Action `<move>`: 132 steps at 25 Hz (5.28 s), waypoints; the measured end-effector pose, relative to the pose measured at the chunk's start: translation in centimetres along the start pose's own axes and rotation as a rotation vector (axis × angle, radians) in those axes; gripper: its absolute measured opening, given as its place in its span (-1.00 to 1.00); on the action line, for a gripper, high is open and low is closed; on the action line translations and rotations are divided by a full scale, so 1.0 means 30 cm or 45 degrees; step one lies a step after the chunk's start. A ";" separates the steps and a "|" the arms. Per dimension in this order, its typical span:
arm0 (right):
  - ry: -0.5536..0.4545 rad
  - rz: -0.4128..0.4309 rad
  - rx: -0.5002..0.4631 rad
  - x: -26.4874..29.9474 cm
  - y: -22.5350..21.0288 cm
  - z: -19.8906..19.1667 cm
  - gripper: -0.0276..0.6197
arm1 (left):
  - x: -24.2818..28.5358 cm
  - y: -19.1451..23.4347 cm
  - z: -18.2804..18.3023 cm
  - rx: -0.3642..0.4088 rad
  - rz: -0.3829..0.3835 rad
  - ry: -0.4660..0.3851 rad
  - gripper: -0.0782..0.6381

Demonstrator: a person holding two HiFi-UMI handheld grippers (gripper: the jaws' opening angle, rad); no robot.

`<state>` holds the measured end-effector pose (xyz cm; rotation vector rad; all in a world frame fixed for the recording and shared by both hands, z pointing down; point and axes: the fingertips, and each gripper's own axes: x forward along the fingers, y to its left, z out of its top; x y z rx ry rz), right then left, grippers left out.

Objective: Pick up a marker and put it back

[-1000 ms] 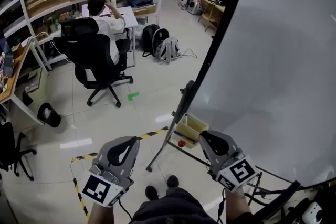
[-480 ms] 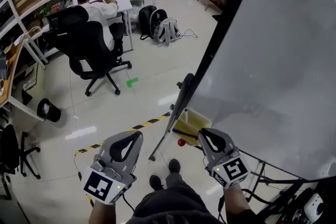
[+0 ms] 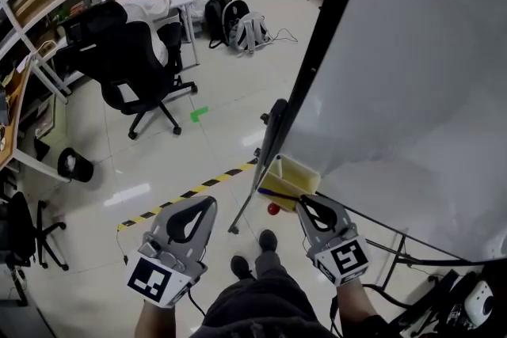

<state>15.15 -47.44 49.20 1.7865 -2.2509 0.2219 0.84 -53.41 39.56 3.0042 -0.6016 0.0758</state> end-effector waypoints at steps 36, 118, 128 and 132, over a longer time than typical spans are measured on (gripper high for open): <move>-0.379 -0.024 -0.140 -0.318 0.110 0.438 -0.73 | -0.167 -0.205 0.221 0.171 -0.073 -0.196 -0.77; -0.326 0.509 -0.193 -2.136 0.623 -0.249 -0.91 | -1.019 -2.250 -0.024 0.235 0.347 -0.139 -0.77; -0.291 0.571 -0.099 -2.281 0.573 -0.416 -0.91 | -1.030 -2.477 -0.155 0.209 0.401 0.019 -0.77; -0.294 0.652 -0.156 -2.269 0.570 -0.420 -0.91 | -1.045 -2.490 -0.167 0.187 0.511 0.009 -0.77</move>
